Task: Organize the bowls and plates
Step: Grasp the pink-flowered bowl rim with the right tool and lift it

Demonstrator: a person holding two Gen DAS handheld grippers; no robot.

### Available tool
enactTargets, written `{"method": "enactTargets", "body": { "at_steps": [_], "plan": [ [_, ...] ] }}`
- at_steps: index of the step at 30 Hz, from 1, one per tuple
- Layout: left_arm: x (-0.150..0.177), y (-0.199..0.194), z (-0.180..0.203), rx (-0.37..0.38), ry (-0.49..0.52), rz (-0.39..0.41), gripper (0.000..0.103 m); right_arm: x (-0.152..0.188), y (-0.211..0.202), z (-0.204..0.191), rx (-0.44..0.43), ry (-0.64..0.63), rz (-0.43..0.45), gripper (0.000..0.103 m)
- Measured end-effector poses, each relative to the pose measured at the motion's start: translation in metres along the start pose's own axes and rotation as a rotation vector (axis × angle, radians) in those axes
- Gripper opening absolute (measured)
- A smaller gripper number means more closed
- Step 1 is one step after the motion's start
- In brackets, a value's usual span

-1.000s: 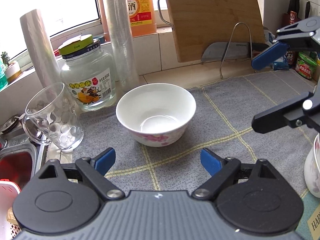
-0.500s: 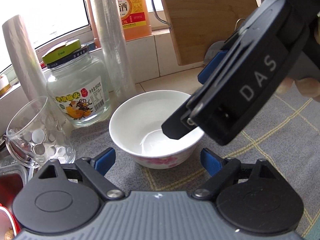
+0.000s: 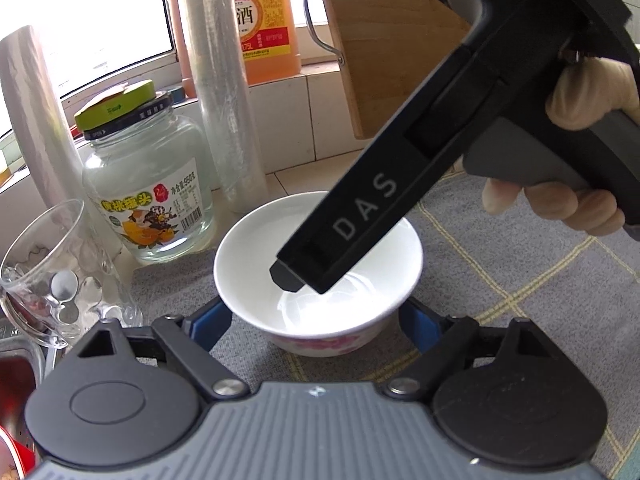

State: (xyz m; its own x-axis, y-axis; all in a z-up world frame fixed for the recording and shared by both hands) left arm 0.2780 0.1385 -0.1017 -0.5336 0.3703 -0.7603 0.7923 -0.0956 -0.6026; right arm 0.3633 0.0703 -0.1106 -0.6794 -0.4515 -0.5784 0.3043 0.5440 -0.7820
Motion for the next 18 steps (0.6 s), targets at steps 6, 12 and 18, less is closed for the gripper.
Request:
{"method": "enactTargets", "body": {
  "at_steps": [6, 12, 18],
  "plan": [
    [0.0, 0.001, -0.002, 0.008, 0.006, 0.005, 0.089, 0.0, 0.003, 0.001, -0.034, 0.016, -0.005, 0.077],
    [-0.002, -0.001, -0.002, 0.017, 0.003, -0.004, 0.089, 0.001, 0.001, -0.002, -0.031, 0.022, -0.002, 0.077],
    [-0.005, -0.015, 0.003, 0.017, 0.017, 0.003, 0.089, 0.005, -0.012, -0.007, -0.033, 0.013, 0.013, 0.077]
  ]
}}
Point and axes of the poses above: each gripper's, at about its wrist camera, not at the fingertips, and y roughly the way its jaws point, z to its right, x to its underside, the point moved 2 cm from there along y, roughly the way its jaws point, and after that the axes turned 11 degrees about -x, right-handed, at the moved point
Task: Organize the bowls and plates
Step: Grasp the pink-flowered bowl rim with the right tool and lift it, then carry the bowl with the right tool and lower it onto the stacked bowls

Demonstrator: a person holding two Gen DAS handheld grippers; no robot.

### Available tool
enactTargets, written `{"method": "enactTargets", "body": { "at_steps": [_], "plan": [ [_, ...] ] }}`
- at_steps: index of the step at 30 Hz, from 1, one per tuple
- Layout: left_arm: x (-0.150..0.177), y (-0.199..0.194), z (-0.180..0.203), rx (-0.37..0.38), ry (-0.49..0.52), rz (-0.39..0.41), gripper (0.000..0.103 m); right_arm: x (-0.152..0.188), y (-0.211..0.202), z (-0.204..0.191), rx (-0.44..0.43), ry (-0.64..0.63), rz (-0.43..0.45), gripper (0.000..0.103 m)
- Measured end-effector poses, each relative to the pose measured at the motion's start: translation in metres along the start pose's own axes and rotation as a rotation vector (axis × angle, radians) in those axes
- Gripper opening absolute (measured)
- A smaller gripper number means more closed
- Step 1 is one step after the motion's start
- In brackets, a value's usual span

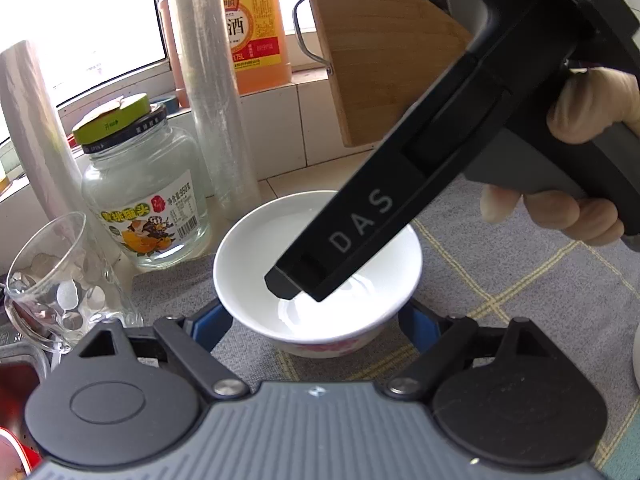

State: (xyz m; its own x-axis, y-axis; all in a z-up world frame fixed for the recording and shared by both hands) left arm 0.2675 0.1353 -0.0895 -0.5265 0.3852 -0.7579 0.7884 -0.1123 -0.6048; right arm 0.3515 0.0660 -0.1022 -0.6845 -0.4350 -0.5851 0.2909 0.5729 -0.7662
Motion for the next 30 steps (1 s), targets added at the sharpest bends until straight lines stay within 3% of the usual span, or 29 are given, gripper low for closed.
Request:
{"method": "enactTargets", "body": {
  "at_steps": [30],
  "plan": [
    [0.003, -0.118, 0.055, 0.081, 0.062, 0.011, 0.089, 0.077, -0.116, -0.06, -0.043, -0.007, 0.09, 0.077]
  ]
}}
Point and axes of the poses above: each gripper's, at about its wrist camera, not at the fingertips, and y roughly the way its jaws point, z to its right, x to its underside, the point moved 2 cm from there along y, roughly the way its jaws point, and after that the axes turned 11 degrees about -x, right-handed, at the moved point
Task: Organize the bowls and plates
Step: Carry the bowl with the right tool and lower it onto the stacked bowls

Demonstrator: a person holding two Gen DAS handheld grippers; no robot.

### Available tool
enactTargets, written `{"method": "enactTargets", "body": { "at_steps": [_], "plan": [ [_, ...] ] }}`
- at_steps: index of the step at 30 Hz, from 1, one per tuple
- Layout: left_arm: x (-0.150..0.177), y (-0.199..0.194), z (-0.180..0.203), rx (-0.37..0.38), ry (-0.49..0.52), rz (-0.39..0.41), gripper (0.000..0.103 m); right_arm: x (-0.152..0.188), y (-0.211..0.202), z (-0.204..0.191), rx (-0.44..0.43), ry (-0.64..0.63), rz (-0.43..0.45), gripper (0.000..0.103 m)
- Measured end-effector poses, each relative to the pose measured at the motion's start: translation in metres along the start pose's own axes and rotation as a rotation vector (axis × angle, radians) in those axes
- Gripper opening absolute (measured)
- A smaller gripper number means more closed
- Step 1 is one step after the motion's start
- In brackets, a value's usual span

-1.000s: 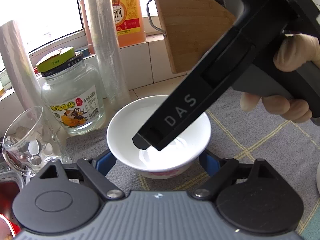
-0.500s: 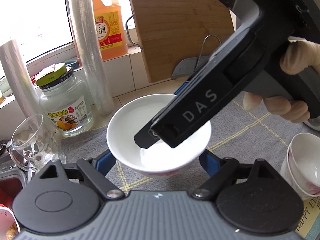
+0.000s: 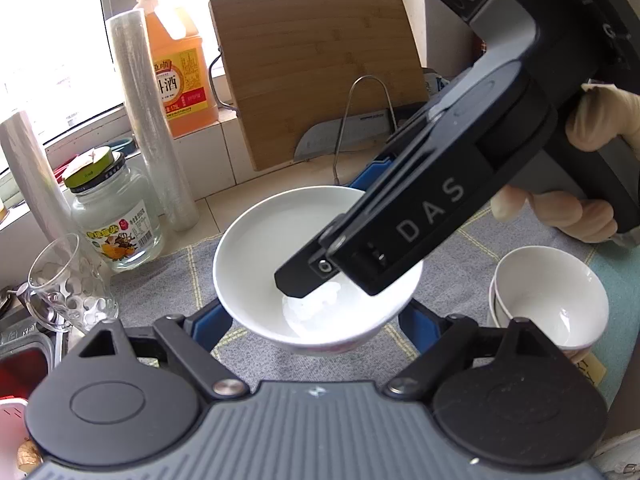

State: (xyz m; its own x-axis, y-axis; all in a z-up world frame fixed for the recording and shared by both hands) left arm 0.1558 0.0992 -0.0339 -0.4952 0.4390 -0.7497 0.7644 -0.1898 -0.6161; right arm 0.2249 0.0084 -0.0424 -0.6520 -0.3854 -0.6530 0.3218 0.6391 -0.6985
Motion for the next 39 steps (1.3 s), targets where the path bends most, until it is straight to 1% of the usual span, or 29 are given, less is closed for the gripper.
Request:
{"method": "enactTargets", "body": {
  "at_steps": [9, 13, 19, 26, 31, 39],
  "plan": [
    [-0.001, -0.033, 0.031, 0.026, 0.003, -0.006, 0.089, 0.032, -0.036, -0.012, -0.007, -0.002, 0.001, 0.077],
    [-0.002, -0.042, 0.049, 0.053, 0.002, -0.023, 0.089, 0.049, -0.053, -0.014, -0.001, -0.003, -0.004, 0.077],
    [-0.007, -0.053, 0.073, 0.1, 0.008, -0.027, 0.089, 0.072, -0.079, -0.017, 0.024, 0.003, -0.008, 0.077],
    [-0.019, -0.059, 0.098, 0.142, 0.034, -0.017, 0.089, 0.094, -0.11, -0.011, 0.058, 0.023, 0.002, 0.077],
    [-0.022, -0.055, 0.115, 0.176, 0.037, -0.016, 0.089, 0.107, -0.126, -0.003, 0.084, 0.055, 0.013, 0.077],
    [-0.016, -0.045, 0.131, 0.213, 0.042, -0.046, 0.089, 0.127, -0.13, 0.008, 0.102, 0.101, -0.003, 0.077]
  ]
}}
Point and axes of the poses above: each gripper's, at about its wrist camera, not at the fingertips, and y roughly the way its jaws point, z to its right, x to its underside, the point moved 2 cm from there along y, roughly the way its jaws point, and after that the axes turned 11 degrees about -x, right-handed, at the moved point
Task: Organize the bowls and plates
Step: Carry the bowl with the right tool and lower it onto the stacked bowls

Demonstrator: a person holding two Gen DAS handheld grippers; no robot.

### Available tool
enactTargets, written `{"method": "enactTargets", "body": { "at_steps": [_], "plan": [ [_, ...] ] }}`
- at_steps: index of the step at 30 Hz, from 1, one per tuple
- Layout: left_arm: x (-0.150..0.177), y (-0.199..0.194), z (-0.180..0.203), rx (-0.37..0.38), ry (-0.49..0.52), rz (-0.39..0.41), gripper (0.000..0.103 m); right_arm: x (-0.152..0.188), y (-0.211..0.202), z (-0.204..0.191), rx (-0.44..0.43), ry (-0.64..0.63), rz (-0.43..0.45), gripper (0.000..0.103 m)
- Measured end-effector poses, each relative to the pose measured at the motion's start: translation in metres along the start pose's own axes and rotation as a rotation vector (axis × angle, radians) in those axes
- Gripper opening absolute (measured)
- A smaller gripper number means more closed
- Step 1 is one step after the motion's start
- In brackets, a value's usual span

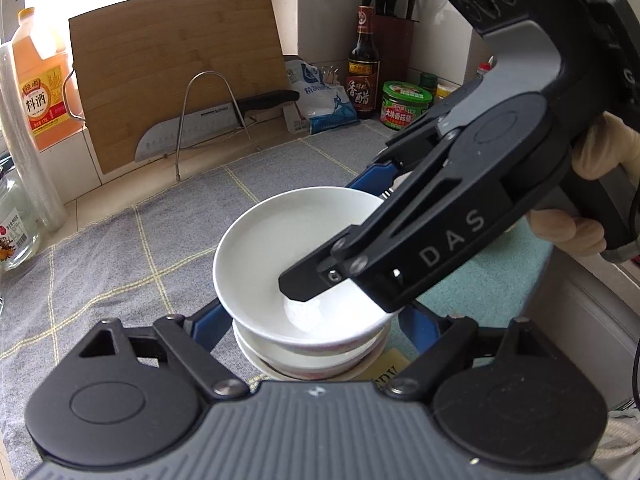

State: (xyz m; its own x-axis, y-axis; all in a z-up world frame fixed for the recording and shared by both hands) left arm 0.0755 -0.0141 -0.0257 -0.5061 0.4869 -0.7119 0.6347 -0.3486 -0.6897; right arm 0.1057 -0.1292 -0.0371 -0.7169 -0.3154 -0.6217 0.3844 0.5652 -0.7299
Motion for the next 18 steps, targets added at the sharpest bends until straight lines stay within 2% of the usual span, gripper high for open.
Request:
{"method": "enactTargets", "body": {
  "at_steps": [18],
  "plan": [
    [0.008, 0.015, -0.003, -0.002, -0.002, -0.031, 0.089, 0.006, 0.014, 0.005, -0.005, 0.017, -0.002, 0.077]
  ]
}}
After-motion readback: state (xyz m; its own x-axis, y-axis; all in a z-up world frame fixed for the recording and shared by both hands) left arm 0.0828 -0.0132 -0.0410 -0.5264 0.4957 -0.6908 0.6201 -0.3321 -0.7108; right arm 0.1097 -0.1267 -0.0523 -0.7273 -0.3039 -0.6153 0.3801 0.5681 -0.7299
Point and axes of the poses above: each gripper's, at about its wrist camera, not at the fingertips, and y roughly the way its jaws point, z to its right, x to its underside, the point moved 2 cm from there along y, roughly the way its jaws point, and after that the axes turned 11 degrees about -x, right-handed, at the moved point
